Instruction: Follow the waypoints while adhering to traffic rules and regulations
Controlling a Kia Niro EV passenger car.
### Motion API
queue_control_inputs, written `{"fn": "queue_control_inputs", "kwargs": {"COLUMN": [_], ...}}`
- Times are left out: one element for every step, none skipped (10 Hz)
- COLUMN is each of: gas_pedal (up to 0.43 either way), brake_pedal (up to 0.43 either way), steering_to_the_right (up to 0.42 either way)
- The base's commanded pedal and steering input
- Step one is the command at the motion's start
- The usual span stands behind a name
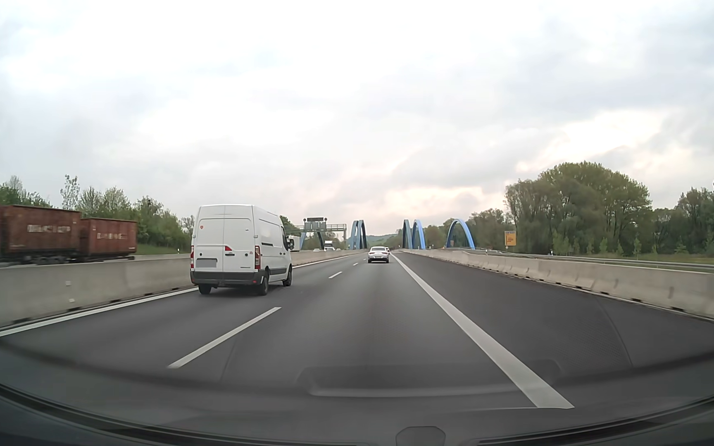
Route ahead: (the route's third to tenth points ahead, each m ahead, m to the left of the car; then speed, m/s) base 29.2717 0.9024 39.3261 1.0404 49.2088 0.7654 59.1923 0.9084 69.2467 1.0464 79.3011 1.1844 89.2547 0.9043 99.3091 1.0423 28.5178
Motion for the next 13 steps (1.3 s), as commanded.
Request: {"fn": "queue_control_inputs", "kwargs": {"gas_pedal": [0.209,0.209,0.220,0.240,0.240,0.240,0.240,0.240,0.240,0.240,0.240,0.240,0.240], "brake_pedal": [0.000,0.000,0.000,0.000,0.000,0.000,0.000,0.000,0.000,0.000,0.000,0.000,0.000], "steering_to_the_right": [-0.001,-0.001,-0.001,-0.001,-0.001,-0.001,-0.001,-0.001,-0.001,-0.001,-0.001,-0.001,-0.001]}}
